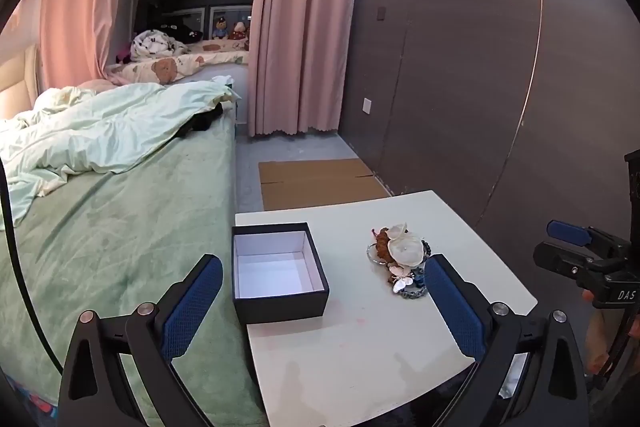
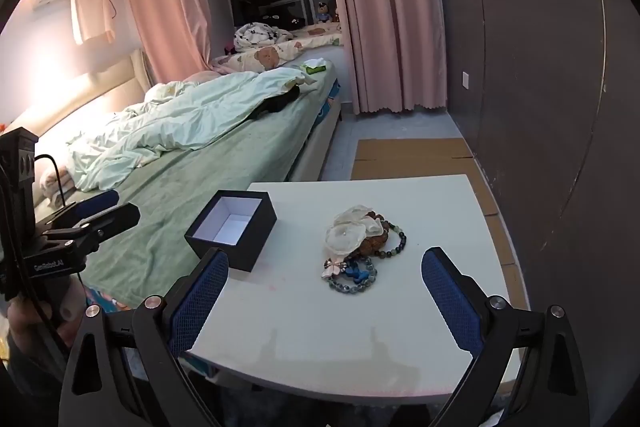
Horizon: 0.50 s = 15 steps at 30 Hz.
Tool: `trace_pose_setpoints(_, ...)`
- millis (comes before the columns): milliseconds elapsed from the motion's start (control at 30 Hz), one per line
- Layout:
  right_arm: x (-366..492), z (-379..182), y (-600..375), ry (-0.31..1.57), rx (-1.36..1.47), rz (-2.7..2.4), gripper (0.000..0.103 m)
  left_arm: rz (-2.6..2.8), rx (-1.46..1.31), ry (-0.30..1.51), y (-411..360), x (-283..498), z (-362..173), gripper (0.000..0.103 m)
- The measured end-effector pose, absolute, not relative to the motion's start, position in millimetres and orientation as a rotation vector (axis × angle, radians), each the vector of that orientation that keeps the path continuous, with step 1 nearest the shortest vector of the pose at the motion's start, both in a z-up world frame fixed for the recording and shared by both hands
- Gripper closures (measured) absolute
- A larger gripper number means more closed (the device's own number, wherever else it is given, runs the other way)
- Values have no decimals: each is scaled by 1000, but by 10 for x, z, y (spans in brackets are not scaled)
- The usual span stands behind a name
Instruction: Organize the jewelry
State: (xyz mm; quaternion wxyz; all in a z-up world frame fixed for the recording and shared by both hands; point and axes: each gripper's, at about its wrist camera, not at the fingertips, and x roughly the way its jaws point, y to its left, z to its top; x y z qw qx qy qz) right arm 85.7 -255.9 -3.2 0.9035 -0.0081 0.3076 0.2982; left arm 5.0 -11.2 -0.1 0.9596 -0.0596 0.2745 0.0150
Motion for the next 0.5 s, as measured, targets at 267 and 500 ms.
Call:
trace_pose_setpoints(267,742,-26,-2559,605,-22,609,5,10,-172,526,5,-60,43,2)
trace_pose_setpoints(500,726,-4,-2548,588,-12,608,5,13,-161,523,-2,-69,47,2)
